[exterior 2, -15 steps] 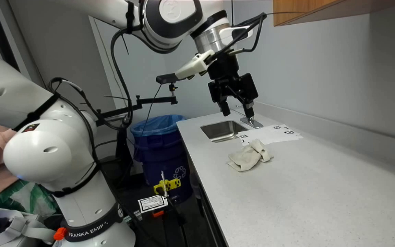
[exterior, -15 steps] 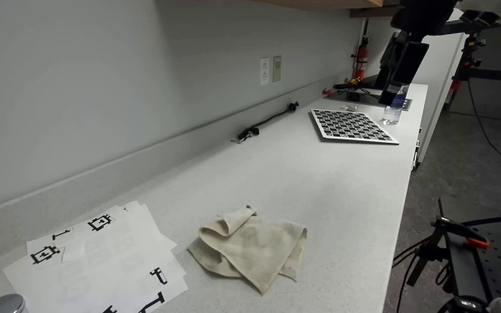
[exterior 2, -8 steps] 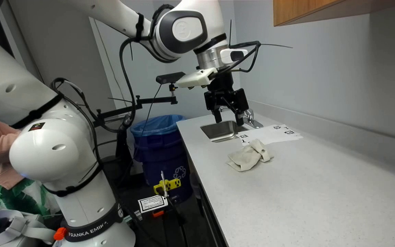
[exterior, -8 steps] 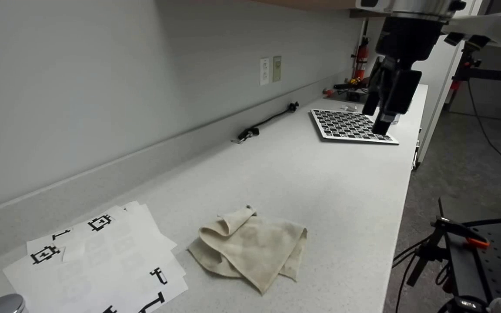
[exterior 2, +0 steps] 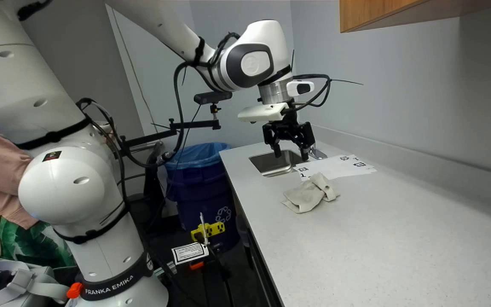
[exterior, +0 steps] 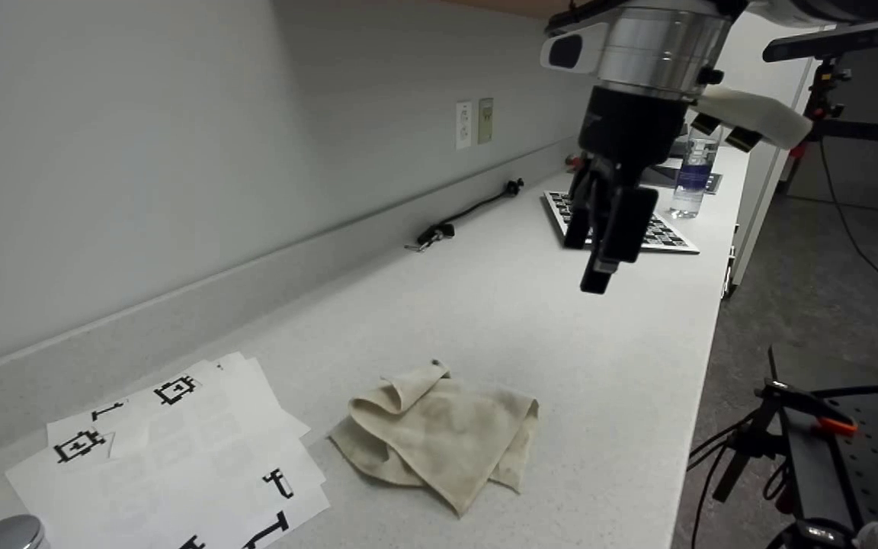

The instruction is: Move the towel to the right then wipe the countertop

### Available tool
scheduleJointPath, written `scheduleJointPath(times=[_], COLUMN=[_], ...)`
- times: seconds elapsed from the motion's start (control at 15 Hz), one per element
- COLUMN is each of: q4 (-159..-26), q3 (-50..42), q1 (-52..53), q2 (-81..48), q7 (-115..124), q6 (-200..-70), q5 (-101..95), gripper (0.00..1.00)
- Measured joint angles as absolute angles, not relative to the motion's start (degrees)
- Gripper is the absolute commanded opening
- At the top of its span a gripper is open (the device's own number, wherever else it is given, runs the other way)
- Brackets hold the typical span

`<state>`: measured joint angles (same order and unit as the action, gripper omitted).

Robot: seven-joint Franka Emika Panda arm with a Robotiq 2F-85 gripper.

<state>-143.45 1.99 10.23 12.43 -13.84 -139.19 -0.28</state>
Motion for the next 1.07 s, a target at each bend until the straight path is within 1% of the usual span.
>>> scheduleJointPath(times=[0.6, 1.07], q4=[-133.1, -128.6], q3=[7.5, 9.6], q1=[10.4, 10.4], q2=[-3.6, -10.9], q7=[-14.7, -14.6], q6=[-142.8, -142.9], q5=[-0.3, -1.7], gripper=[1.0, 1.0])
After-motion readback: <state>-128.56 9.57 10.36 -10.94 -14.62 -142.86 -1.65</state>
